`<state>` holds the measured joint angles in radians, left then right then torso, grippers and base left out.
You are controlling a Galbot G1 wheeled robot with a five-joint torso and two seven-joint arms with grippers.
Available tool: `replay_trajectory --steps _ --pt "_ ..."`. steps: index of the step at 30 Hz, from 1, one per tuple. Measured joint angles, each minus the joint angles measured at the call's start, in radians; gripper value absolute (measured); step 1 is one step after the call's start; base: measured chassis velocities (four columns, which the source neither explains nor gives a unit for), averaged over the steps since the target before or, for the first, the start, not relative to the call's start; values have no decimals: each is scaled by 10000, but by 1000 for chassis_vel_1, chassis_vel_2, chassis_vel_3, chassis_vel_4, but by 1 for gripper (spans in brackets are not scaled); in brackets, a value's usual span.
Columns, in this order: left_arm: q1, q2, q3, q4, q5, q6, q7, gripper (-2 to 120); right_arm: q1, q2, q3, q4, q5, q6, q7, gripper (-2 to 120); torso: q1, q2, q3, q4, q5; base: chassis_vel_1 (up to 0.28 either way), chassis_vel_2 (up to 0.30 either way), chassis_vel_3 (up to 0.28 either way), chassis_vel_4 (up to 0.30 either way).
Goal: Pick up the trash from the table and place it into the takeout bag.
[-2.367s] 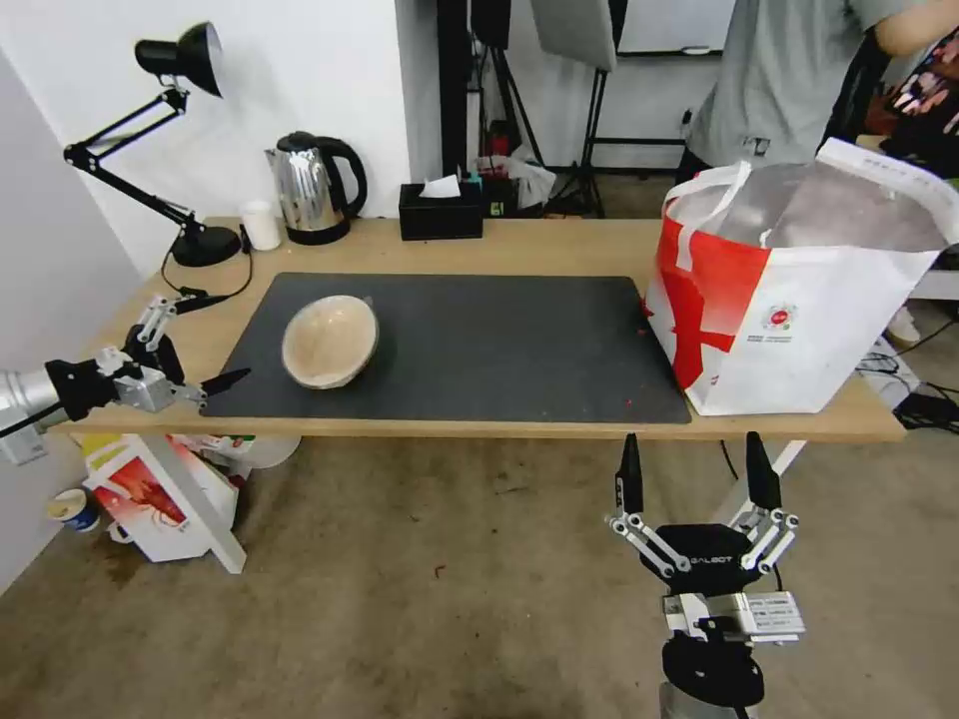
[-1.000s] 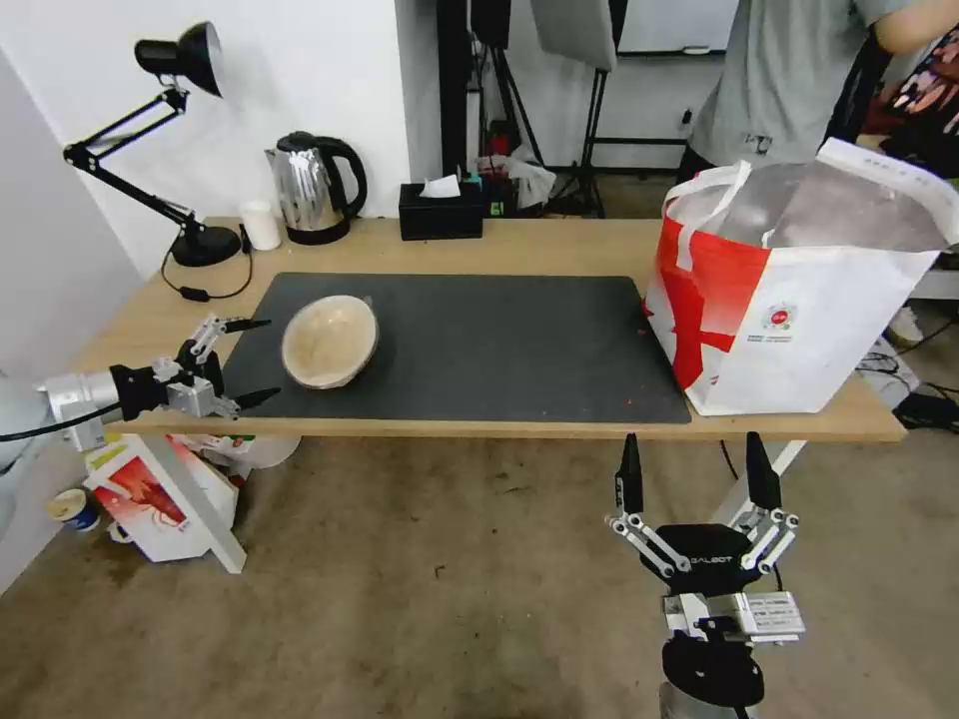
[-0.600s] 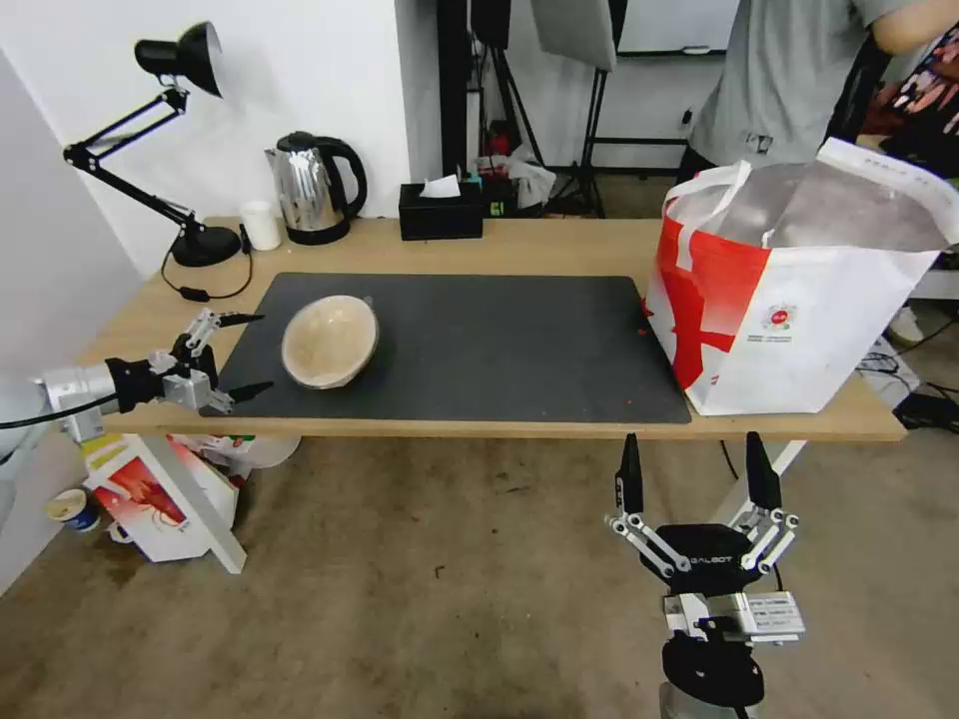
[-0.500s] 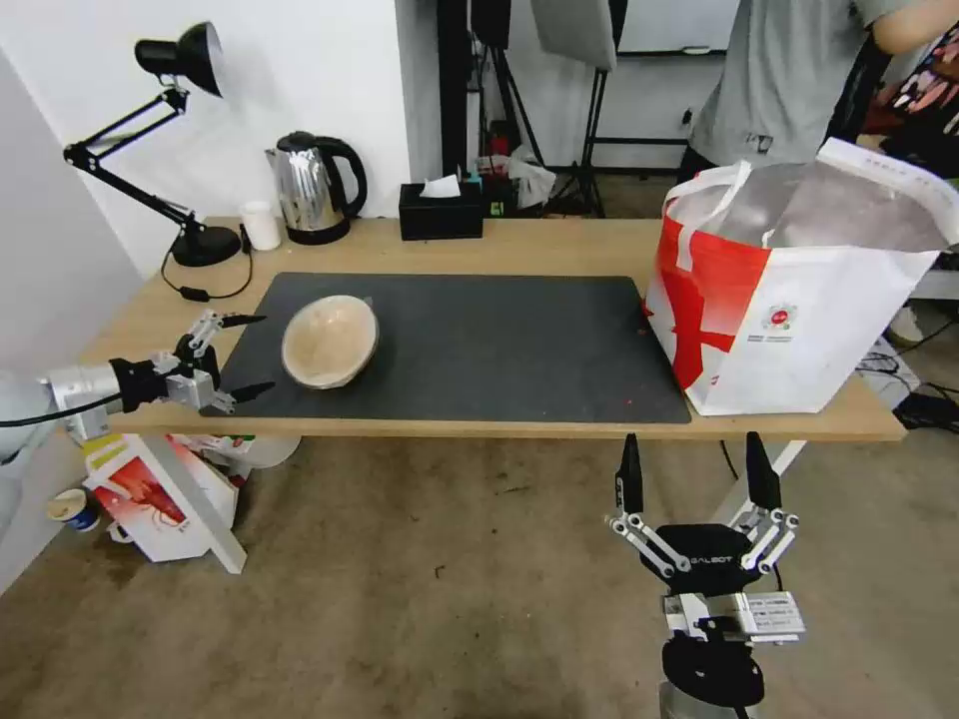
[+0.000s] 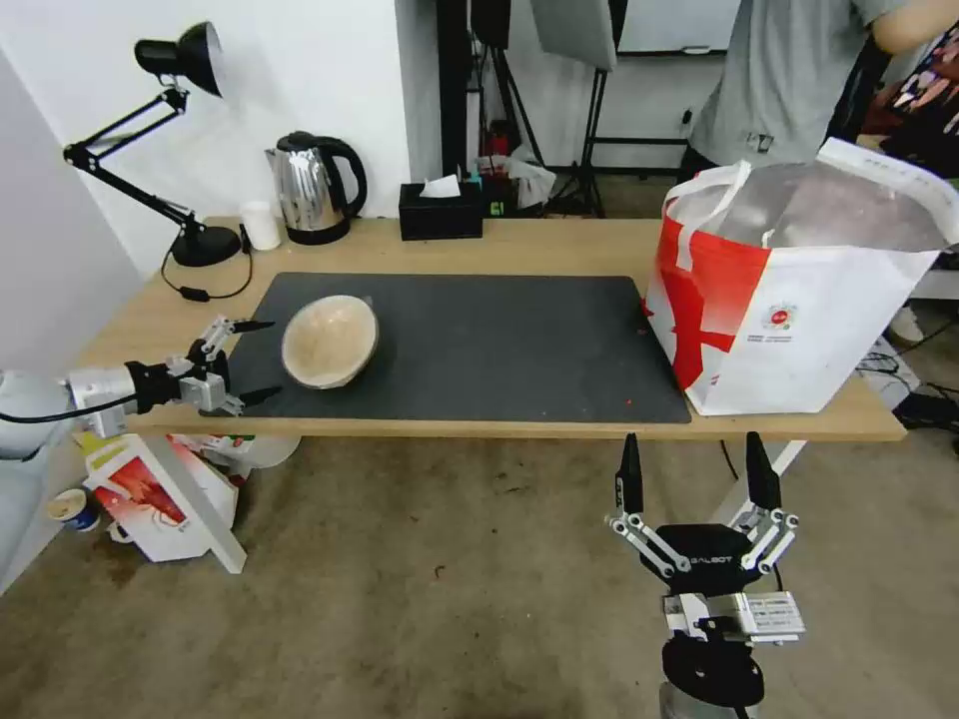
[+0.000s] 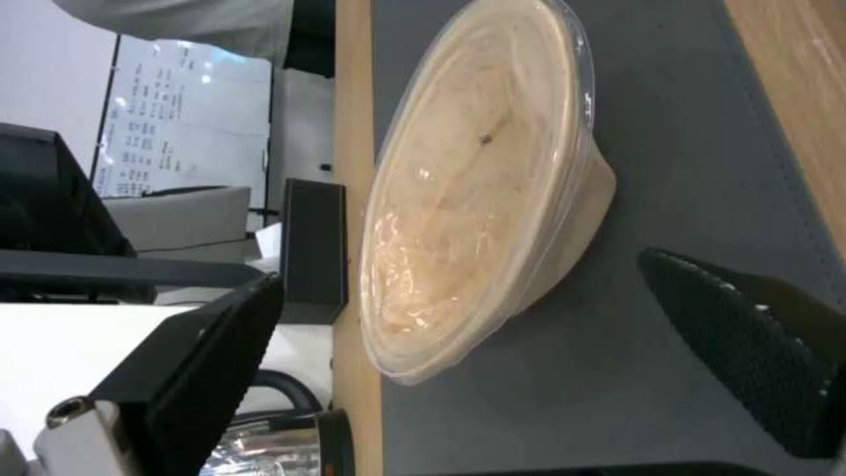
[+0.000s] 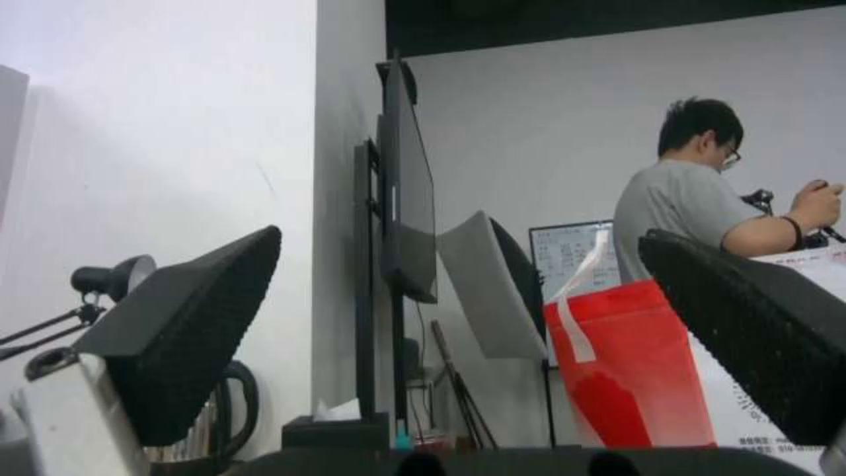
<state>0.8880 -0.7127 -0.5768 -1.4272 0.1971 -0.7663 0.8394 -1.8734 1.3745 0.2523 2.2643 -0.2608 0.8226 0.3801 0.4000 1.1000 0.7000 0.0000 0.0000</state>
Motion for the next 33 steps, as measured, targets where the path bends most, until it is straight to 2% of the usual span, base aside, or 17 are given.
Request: replay_trajectory --steps 32,33 --pt "-821 -157 517 87 258 116 43 100 0 0 0 0 0 0 0 100 0 0 0 1 0 0 0 0 0" --pt "-866 -186 532 128 293 183 139 95 0 0 0 0 0 0 0 100 -1 0 0 1 0 0 0 0 0"
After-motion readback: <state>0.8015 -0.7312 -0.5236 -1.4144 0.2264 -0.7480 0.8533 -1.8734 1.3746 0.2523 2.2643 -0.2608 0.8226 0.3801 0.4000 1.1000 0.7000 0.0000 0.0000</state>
